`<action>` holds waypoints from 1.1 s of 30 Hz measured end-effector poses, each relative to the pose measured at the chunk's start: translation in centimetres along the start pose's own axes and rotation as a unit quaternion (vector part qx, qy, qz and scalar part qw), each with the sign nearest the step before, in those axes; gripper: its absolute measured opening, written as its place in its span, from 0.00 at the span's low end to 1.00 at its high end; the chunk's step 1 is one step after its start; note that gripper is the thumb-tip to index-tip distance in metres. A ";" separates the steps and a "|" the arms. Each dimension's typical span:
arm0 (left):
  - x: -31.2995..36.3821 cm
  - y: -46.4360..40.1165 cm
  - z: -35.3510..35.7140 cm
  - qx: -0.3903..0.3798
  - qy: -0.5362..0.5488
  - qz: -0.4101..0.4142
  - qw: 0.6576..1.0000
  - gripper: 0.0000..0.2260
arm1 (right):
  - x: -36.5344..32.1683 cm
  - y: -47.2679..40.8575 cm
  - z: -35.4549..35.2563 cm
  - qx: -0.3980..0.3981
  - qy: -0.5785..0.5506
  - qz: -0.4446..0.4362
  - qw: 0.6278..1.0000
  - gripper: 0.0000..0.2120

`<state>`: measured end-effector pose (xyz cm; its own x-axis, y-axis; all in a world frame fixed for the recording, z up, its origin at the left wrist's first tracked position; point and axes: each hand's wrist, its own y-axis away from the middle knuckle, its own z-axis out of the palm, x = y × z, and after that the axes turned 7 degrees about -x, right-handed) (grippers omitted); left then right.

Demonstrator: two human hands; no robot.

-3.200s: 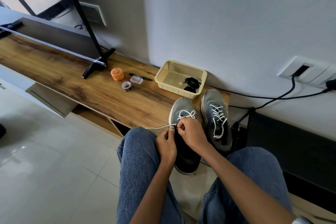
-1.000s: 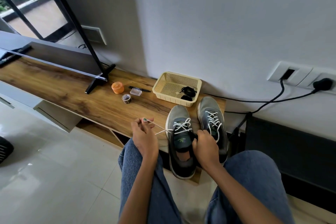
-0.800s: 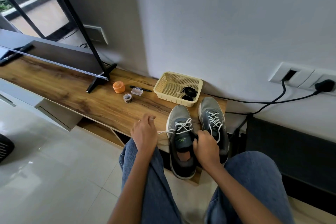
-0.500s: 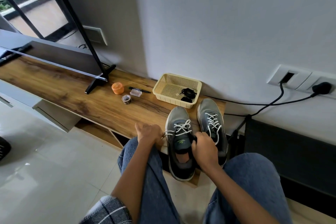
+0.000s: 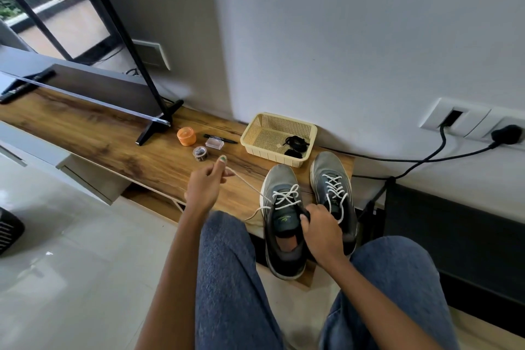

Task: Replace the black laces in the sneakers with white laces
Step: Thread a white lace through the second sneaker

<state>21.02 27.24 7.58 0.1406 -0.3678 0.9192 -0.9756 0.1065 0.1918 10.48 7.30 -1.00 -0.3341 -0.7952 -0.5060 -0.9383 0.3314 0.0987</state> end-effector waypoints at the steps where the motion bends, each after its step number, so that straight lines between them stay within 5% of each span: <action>1: 1.0 0.4 -0.3 0.006 0.038 0.014 0.999 0.17 | 0.0 0.0 0.0 0.001 -0.003 0.000 1.000 0.09; 8: 5.5 2.0 -0.6 0.003 0.194 0.096 0.976 0.14 | -0.3 0.3 -0.1 0.039 -0.085 0.020 0.995 0.08; 15: 4.9 2.0 2.9 -0.056 0.258 0.073 0.962 0.10 | -0.4 -0.3 -0.6 0.019 -0.154 0.058 0.986 0.07; 26: -1.8 1.7 7.3 -0.079 0.060 0.016 0.995 0.10 | 0.5 -2.3 -0.5 -0.058 -0.228 0.141 0.962 0.06; 29: -3.4 2.8 9.3 -0.119 -0.059 0.040 0.990 0.09 | 0.8 -2.7 -0.4 -0.075 -0.244 0.160 0.954 0.08; 33: -5.1 3.6 11.3 -0.053 -0.193 0.111 0.973 0.06 | 1.1 -3.2 -0.4 -0.097 -0.273 0.184 0.939 0.11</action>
<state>14.93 19.04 -0.30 -0.1658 -0.6424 0.7482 -0.9489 0.3105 0.0564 13.08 5.21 -1.54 -0.5925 -0.2488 -0.7662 -0.7850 0.3917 0.4799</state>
